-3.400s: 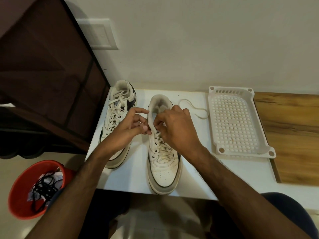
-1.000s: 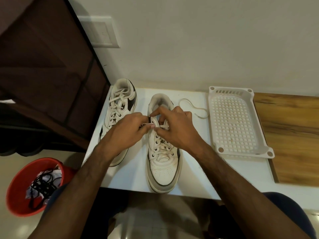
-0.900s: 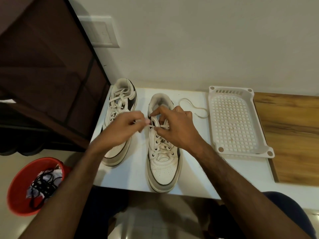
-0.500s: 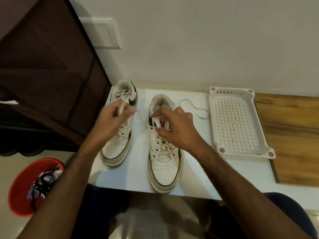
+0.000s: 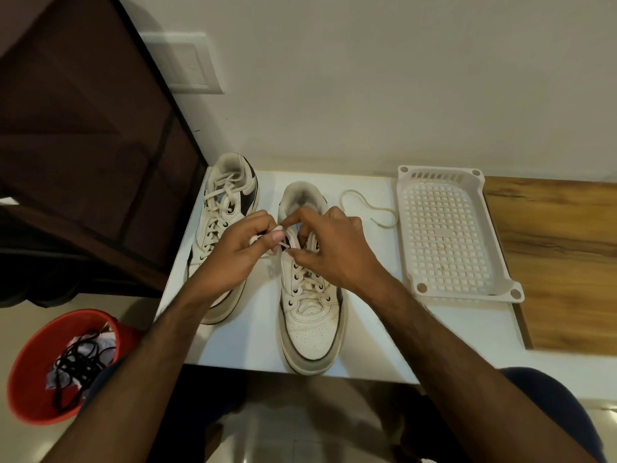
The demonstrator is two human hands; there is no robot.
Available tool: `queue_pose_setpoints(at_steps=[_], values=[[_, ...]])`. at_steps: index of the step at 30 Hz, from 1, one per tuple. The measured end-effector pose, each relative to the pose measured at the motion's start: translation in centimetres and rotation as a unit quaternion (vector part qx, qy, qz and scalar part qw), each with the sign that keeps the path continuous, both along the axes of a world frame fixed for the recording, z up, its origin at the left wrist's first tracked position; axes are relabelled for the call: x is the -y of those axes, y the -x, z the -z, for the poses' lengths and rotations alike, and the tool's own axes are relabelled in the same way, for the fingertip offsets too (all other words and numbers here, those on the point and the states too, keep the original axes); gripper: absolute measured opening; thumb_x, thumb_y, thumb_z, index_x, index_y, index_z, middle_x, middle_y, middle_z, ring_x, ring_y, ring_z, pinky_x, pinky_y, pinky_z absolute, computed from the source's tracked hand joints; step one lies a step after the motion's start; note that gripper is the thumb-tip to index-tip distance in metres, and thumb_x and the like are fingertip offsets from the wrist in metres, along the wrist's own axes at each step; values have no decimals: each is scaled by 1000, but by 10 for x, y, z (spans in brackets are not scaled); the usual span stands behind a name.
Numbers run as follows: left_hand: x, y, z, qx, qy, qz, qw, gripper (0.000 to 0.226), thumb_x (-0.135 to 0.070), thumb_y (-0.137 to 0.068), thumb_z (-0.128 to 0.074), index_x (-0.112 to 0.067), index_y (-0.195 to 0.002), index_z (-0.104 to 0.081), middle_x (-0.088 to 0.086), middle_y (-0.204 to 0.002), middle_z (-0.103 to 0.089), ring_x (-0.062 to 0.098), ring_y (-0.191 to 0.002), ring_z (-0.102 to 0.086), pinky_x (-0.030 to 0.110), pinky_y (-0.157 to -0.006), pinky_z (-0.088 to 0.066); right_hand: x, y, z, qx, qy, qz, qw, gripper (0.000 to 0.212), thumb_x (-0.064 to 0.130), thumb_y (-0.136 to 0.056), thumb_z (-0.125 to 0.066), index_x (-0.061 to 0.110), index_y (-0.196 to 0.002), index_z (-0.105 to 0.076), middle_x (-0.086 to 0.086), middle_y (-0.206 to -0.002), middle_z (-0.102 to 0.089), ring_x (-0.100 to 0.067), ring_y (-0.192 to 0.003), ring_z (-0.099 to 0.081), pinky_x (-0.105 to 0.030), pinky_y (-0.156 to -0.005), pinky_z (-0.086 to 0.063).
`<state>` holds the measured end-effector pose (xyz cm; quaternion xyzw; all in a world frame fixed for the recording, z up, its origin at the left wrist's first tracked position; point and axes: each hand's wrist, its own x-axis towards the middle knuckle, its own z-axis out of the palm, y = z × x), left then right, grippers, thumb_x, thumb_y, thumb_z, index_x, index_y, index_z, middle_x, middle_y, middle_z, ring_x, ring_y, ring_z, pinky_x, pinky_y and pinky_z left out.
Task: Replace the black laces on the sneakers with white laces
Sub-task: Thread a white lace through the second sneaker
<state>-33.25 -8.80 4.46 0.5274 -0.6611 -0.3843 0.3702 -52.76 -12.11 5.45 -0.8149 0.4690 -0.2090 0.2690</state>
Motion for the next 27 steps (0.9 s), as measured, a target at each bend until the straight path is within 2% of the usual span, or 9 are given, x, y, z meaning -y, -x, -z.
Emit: queue_pose_setpoints(at_steps=[5,9,11,13,15,19,22,24,27], values=[[0,-6,-9,78,76,-55,993,30,-35,-99,-60,-12,-81,-64,-6,-76,-54,11,-71,-51,27,-67,-42,0,4,-1,-9,3,-5,1000,38,37,-88,-74,44,-120,-55,20,-85,-59,-6,-99,-41,-32,-89,-22],[-5,-24,-33,-79,115,-196,971,20,-21,-105,-56,-15,-90,-68,-1,-75,-60,10,-64,-45,30,-62,-38,0,6,0,-8,6,-18,1000,35,39,-91,-71,42,-124,-58,19,-95,-59,-5,-101,-39,-34,-94,-24],[-6,-26,-39,-120,123,-207,963,19,-21,-105,-55,-17,-95,-71,0,-72,-57,14,-64,-45,31,-62,-39,-2,2,1,-23,56,-19,998,34,43,-93,-67,42,-125,-60,19,-108,-51,-5,-105,-35,-37,-95,-25],[-5,-22,-39,-79,106,-170,977,19,-24,-104,-58,-19,-97,-74,5,-69,-53,20,-63,-45,36,-61,-42,-3,-3,-1,12,71,-8,997,31,42,-93,-67,42,-123,-64,19,-110,-43,-5,-108,-37,-36,-93,-25],[-5,-17,-30,17,77,-90,993,20,-28,-103,-60,-18,-95,-75,6,-66,-53,24,-60,-48,37,-60,-44,0,-5,-6,106,34,7,994,24,36,-94,-68,39,-118,-67,21,-105,-50,-6,-107,-47,-36,-94,-33],[-9,-9,-18,165,28,8,986,31,-41,-103,-56,-16,-90,-69,-11,-60,-56,10,-54,-57,31,-56,-42,5,4,-18,233,-100,-33,967,23,23,-95,-70,26,-118,-72,11,-97,-70,-11,-95,-64,-23,-80,-51],[-10,-3,-17,175,43,4,984,20,-39,-102,-57,-35,-85,-65,-15,-61,-60,12,-56,-60,33,-56,-46,7,7,-16,215,-123,-51,967,17,20,-92,-74,22,-108,-76,7,-90,-76,-11,-84,-70,-22,-77,-52],[-9,3,-15,185,73,-16,980,16,-42,-101,-57,-35,-87,-62,-12,-72,-62,12,-67,-62,39,-61,-51,9,7,-16,220,-115,-33,968,11,15,-89,-76,20,-99,-77,6,-85,-76,-8,-78,-70,-20,-74,-52],[-8,12,-17,139,114,-63,982,22,-28,-96,-70,-24,-117,-65,-13,-99,-63,4,-92,-62,16,-74,-48,13,10,-19,233,-113,-11,966,9,12,-84,-81,17,-86,-74,3,-79,-75,-10,-70,-71,-30,-69,-59]])
